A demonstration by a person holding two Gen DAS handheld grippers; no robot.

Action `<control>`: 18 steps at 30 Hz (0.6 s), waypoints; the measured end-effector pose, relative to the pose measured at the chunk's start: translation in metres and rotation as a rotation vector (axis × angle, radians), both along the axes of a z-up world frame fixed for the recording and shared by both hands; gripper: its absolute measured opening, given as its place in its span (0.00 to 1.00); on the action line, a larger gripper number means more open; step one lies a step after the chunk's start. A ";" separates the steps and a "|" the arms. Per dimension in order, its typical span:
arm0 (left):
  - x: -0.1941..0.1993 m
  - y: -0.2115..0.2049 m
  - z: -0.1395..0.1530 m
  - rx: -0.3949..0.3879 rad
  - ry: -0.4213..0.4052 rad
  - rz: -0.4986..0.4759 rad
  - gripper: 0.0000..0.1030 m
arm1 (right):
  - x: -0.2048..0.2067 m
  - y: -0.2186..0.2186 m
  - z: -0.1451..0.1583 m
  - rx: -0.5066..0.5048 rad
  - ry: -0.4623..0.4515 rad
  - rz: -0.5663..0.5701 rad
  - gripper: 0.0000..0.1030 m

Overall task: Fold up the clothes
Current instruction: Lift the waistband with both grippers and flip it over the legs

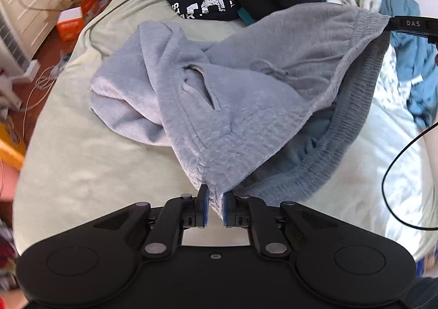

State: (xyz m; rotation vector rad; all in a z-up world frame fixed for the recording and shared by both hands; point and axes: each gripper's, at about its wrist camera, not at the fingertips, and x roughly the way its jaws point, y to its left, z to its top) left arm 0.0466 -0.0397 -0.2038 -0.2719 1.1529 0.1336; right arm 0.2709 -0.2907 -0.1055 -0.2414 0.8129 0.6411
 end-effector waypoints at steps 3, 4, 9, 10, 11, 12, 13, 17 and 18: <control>-0.011 -0.051 -0.005 -0.007 0.001 0.107 0.10 | 0.013 -0.043 -0.006 0.004 0.017 0.102 0.04; -0.015 -0.076 -0.008 -0.022 0.004 0.142 0.10 | 0.017 -0.057 -0.008 -0.001 0.030 0.130 0.04; -0.020 -0.171 -0.023 -0.081 0.020 0.227 0.10 | 0.032 -0.121 -0.018 -0.041 0.051 0.250 0.04; -0.018 -0.193 -0.026 -0.092 0.025 0.231 0.10 | 0.034 -0.134 -0.021 -0.052 0.052 0.265 0.04; -0.017 -0.203 -0.028 -0.096 0.028 0.229 0.10 | 0.039 -0.155 -0.023 -0.068 0.052 0.283 0.04; -0.009 -0.232 -0.034 -0.098 0.041 0.211 0.11 | 0.041 -0.166 -0.026 -0.076 0.052 0.290 0.04; -0.004 -0.244 -0.039 -0.109 0.050 0.209 0.11 | 0.046 -0.184 -0.030 -0.090 0.054 0.299 0.04; 0.015 -0.277 -0.061 -0.164 0.085 0.244 0.11 | 0.057 -0.223 -0.045 -0.130 0.070 0.310 0.04; 0.020 -0.284 -0.068 -0.181 0.099 0.264 0.11 | 0.061 -0.235 -0.050 -0.135 0.083 0.311 0.04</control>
